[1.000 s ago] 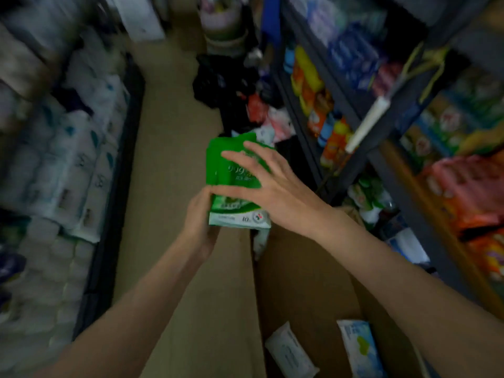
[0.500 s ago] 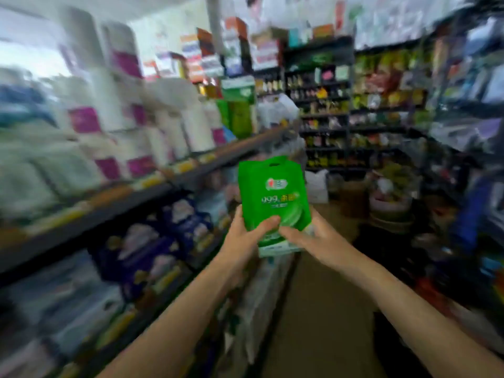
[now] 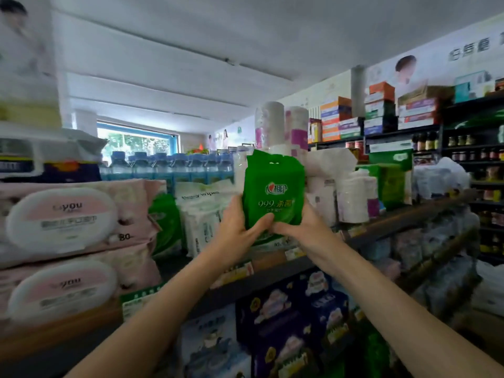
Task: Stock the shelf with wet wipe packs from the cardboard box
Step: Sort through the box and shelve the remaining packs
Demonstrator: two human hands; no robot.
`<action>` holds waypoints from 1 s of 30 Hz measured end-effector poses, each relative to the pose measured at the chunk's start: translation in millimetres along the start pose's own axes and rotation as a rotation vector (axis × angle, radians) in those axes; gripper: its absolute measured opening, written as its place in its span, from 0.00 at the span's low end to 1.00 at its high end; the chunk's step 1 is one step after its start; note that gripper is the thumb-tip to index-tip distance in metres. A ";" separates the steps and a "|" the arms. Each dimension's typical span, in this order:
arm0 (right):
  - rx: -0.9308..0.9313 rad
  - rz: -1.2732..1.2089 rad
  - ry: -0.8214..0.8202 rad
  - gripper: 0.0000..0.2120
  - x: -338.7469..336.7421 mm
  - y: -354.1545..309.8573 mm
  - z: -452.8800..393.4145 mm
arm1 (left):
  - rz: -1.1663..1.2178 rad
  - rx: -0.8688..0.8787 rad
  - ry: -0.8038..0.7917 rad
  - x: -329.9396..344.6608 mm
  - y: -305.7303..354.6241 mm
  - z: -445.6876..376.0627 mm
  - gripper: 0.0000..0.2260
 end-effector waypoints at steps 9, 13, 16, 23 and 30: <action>-0.077 0.136 -0.368 0.27 119.0 0.8 -130.4 | -1.608 0.071 -0.120 -97.3 -5.8 -20.3 0.17; -0.300 0.797 -0.139 0.32 175.1 11.6 -137.8 | -1.854 -0.286 -0.527 -109.7 -28.1 -19.8 0.15; -0.450 1.244 0.050 0.33 182.6 18.6 -133.3 | -1.937 -0.438 -0.722 -107.2 -47.4 -16.7 0.18; -0.482 1.479 -0.123 0.30 177.4 34.2 -152.1 | -1.958 -0.501 -0.992 -89.4 -82.8 -1.7 0.21; -0.475 1.447 0.033 0.28 170.2 35.4 -142.0 | -2.051 -0.634 -0.657 -105.3 -87.9 10.4 0.25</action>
Point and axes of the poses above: each hand's wrist, its own z-axis away from the middle knuckle, its own x-axis out of the palm, y = z × x, the point moved 7 cm from there along -z, towards the middle knuckle, and after that the axes turned 13 degrees about x, right-handed, at the moved point
